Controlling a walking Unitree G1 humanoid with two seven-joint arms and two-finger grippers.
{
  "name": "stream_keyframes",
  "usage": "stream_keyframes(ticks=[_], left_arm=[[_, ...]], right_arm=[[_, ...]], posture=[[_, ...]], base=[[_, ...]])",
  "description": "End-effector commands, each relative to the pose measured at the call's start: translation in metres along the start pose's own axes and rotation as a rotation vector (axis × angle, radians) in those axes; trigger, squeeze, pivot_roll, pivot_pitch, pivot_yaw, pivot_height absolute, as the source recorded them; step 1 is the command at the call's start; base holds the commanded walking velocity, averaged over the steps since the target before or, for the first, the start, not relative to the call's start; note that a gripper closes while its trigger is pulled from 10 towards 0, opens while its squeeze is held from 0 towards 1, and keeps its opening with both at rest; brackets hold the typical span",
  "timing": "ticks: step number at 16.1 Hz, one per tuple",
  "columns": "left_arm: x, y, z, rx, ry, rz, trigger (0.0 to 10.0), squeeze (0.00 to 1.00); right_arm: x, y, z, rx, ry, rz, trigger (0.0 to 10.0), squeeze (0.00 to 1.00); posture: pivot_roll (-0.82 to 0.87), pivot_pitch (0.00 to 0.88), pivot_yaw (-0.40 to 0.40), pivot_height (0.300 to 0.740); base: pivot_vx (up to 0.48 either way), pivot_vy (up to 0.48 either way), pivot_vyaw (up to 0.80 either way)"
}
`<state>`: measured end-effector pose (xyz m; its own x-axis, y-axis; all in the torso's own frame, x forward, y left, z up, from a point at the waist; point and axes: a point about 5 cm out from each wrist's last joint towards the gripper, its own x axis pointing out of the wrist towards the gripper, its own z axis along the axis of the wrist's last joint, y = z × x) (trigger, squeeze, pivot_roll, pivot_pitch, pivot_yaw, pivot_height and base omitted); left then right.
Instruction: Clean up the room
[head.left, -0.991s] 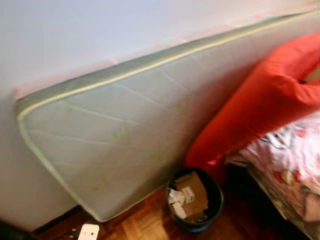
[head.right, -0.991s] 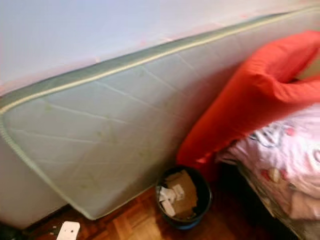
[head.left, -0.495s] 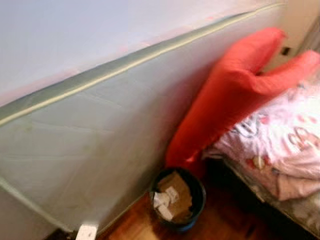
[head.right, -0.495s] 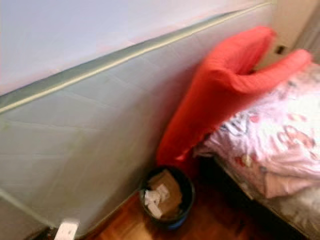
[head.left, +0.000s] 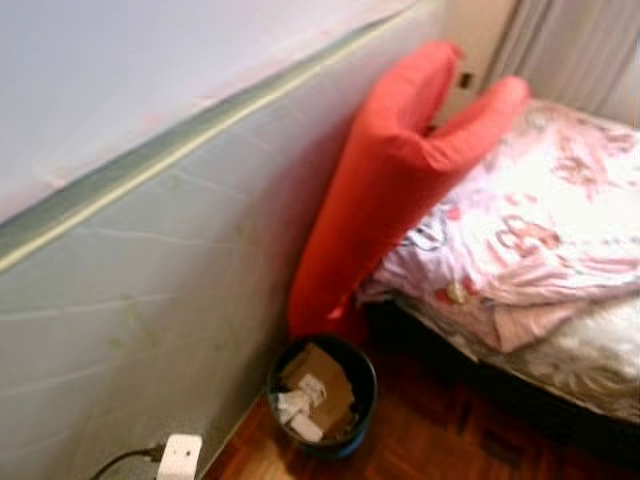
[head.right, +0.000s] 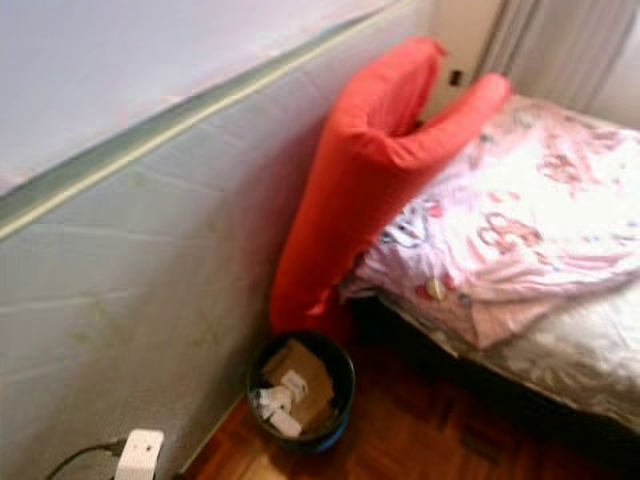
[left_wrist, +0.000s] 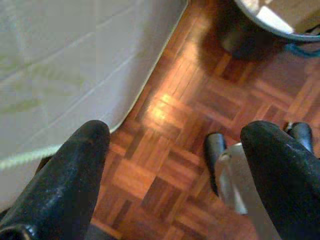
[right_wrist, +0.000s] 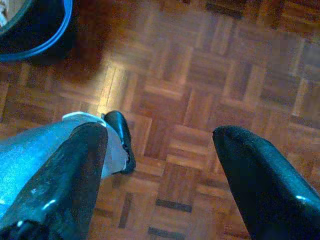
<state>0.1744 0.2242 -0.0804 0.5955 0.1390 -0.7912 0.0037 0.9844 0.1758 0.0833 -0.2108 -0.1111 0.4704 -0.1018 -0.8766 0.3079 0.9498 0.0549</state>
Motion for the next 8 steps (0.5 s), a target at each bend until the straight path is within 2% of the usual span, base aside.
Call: stream_keyframes(ticks=[1,3,5,8], left_arm=[[-0.0024,0.0011,-0.0116,-0.017,0.039,0.007,10.0,0.0],[-0.0028,0.0015,-0.0131,-0.01,0.041,0.006,10.0,0.0],[-0.0031,0.0017,-0.013,-0.007,0.033,-0.005,10.0,0.0],[-0.0032,0.0027,-0.0134,-0.007,0.034,-0.002,10.0,0.0]], right_arm=[[0.0004,-0.0015,0.0022,0.0,-0.003,-0.004,10.0,0.0],[-0.0001,-0.0018,0.0011,0.007,-0.006,-0.003,10.0,0.0],[-0.0006,-0.0014,-0.0003,0.007,-0.007,0.002,10.0,0.0],[-0.0009,-0.0011,-0.001,0.029,-0.014,-0.004,10.0,0.0]], posture=[[0.23,0.018,-0.046,0.74],[0.23,0.029,-0.039,0.74],[0.23,0.036,-0.037,0.74],[0.22,0.045,-0.029,0.74]], base=[[0.0,0.0,-0.74],[0.0,0.0,-0.72],[0.0,0.0,0.0],[0.0,-0.434,0.0]])
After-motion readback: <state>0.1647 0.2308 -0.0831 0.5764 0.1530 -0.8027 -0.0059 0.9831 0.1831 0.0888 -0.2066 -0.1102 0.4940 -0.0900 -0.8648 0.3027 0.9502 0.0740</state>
